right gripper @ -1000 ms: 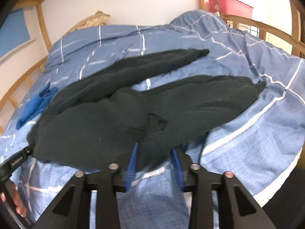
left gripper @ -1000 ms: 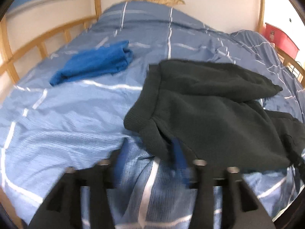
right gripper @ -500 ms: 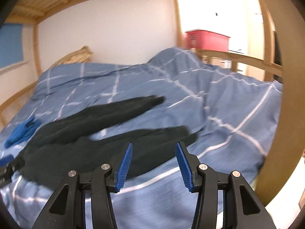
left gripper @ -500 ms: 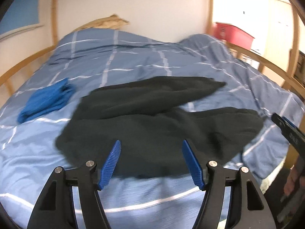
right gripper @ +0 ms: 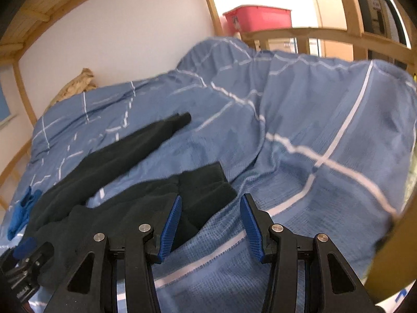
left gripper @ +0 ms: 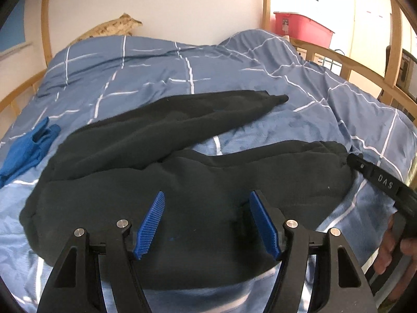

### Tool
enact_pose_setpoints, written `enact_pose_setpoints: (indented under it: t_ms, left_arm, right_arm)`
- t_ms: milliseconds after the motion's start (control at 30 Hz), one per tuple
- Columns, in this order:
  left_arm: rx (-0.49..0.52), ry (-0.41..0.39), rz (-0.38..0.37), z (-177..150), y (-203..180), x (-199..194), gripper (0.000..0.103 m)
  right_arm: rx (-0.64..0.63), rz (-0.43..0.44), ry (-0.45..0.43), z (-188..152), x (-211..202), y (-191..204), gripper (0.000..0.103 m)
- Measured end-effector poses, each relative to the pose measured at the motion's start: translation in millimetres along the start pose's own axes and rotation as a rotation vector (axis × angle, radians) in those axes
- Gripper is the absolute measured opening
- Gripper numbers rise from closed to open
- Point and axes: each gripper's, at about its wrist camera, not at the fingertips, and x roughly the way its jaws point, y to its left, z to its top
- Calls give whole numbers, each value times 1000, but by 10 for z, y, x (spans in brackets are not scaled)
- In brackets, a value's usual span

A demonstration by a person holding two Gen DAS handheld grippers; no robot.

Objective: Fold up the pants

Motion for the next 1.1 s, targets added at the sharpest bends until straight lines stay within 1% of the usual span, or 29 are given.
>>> enact_pose_setpoints:
  t_ms: [33, 67, 100, 167, 200, 233, 300, 367, 433, 500, 567, 667, 767, 833, 867, 900, 967, 1000, 1033, 1100]
  left_arm:
    - [-1, 3, -4, 2, -17, 17, 67]
    - [-1, 9, -10, -2, -35, 33, 67]
    - [2, 15, -14, -5, -48, 48, 67]
    - [8, 26, -17, -23, -68, 83, 67]
    - [10, 30, -18, -28, -77, 97, 67]
    - [10, 33, -18, -35, -82, 102, 67]
    - [6, 35, -23, -53, -86, 97, 67]
    - [-1, 38, -30, -64, -85, 81, 67]
    - [-6, 39, -40, -75, -85, 53, 67]
    - [-3, 36, -44, -85, -93, 25, 67]
    - [-2, 39, -42, -100, -101, 19, 67]
    - [-10, 52, -44, -129, -91, 17, 67]
    - [-20, 46, -44, -156, -48, -45, 67]
    - [-23, 38, -42, -168, -6, -105, 70]
    - [-28, 27, -39, -183, 35, -165, 74]
    - [-32, 17, -35, -195, 81, -219, 75]
    - [-42, -14, -21, -232, 204, -368, 75]
    - [-44, -29, -10, -253, 274, -446, 76]
    - [-44, -42, 4, -277, 347, -521, 76]
    - [-50, -64, 37, -320, 526, -679, 76]
  right_arm:
    - [10, 10, 6, -11, 17, -23, 47]
    - [23, 18, 15, -17, 51, -38, 43]
    - [26, 23, 18, -18, 70, -61, 34]
    - [19, 27, 26, -16, 100, -63, 27]
    - [15, 25, 30, -20, 106, -63, 15]
    - [11, 30, 25, -27, 100, -68, 12]
    - [12, 31, 13, -34, 51, -96, 8]
    - [31, 35, -10, -31, -29, -130, 7]
    - [48, 22, -36, -20, -131, -155, 7]
    - [58, -3, -70, -32, -275, -169, 7]
    - [40, -37, -83, -60, -340, -155, 7]
    - [10, -83, -53, -112, -250, -125, 7]
    - [12, -96, -29, -116, -191, -139, 8]
    - [16, -95, -33, -107, -223, -135, 24]
    - [20, -106, -33, -96, -253, -126, 41]
    - [24, -126, -63, -88, -344, -97, 47]
    - [11, -134, -112, -96, -500, -22, 47]
    - [-2, -123, -133, -113, -606, 53, 47]
    - [-9, -106, -141, -131, -675, 114, 47]
    - [-25, -45, -148, -199, -824, 284, 47]
